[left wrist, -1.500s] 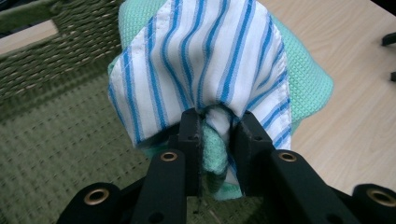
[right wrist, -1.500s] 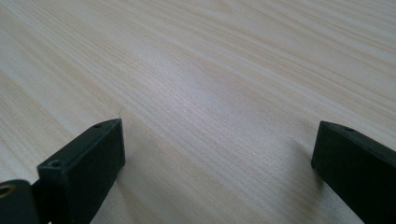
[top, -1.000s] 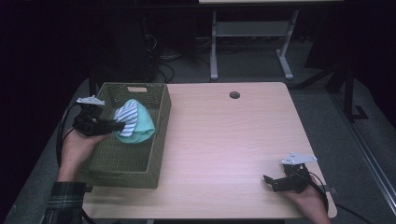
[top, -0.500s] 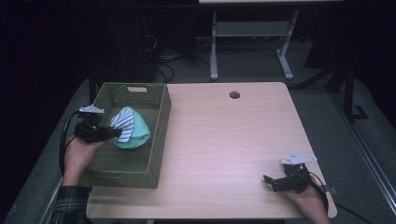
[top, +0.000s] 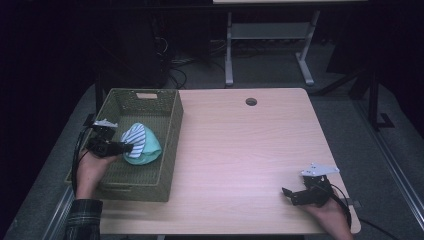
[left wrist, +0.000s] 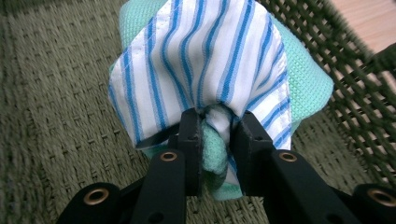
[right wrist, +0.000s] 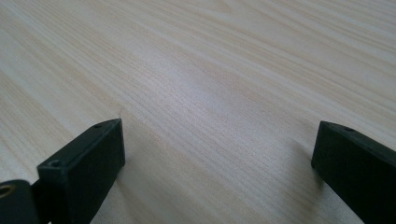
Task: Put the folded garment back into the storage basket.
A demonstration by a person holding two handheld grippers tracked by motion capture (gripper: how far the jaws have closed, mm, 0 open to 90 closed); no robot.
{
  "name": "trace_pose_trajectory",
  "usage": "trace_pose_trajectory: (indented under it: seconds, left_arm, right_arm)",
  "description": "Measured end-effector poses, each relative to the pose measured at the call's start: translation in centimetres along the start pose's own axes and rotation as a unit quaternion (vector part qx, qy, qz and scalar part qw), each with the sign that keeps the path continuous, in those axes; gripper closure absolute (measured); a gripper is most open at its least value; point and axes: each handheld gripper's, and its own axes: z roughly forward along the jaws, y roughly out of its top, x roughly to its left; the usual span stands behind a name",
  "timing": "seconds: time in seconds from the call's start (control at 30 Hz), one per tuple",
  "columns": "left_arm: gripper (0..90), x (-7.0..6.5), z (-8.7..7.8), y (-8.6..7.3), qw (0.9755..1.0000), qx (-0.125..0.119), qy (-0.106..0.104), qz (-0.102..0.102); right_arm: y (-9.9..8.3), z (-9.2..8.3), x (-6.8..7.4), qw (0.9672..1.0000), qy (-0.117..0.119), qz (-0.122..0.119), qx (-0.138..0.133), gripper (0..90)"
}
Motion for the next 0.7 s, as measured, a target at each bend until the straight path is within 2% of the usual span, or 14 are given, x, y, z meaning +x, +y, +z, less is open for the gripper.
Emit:
trace_pose_trajectory:
  seconds: [0.1, 0.13, 0.23, 0.5, 0.7]
  left_arm:
    - [73.5, 0.2, 0.7, -0.1, 0.9999, 0.010, -0.012, -0.008]
    - [73.4, 0.2, 0.9, -0.2, 0.9997, 0.021, -0.015, -0.006]
    - [73.0, 0.1, 1.5, -0.1, 0.9989, 0.047, -0.006, 0.002]
    - [70.5, 0.0, 2.3, -0.3, 0.9969, 0.078, -0.001, 0.003]
    - [62.8, 0.0, 2.9, -0.4, 0.9950, 0.099, 0.011, 0.005]
  right_arm:
    - [0.0, 0.0, 0.0, 1.0000, 0.000, 0.000, 0.000, 2.1]
    - [0.0, 0.0, 0.0, 1.0000, 0.000, -0.001, 0.000, 2.1]
    - [0.0, 0.0, 0.0, 1.0000, 0.000, -0.001, 0.000, 2.1]
    - [0.0, 0.0, 0.0, 1.0000, 0.000, -0.001, 0.000, 2.1]
    - [0.0, 0.0, 0.0, 1.0000, 0.000, 0.000, 0.000, 2.0]
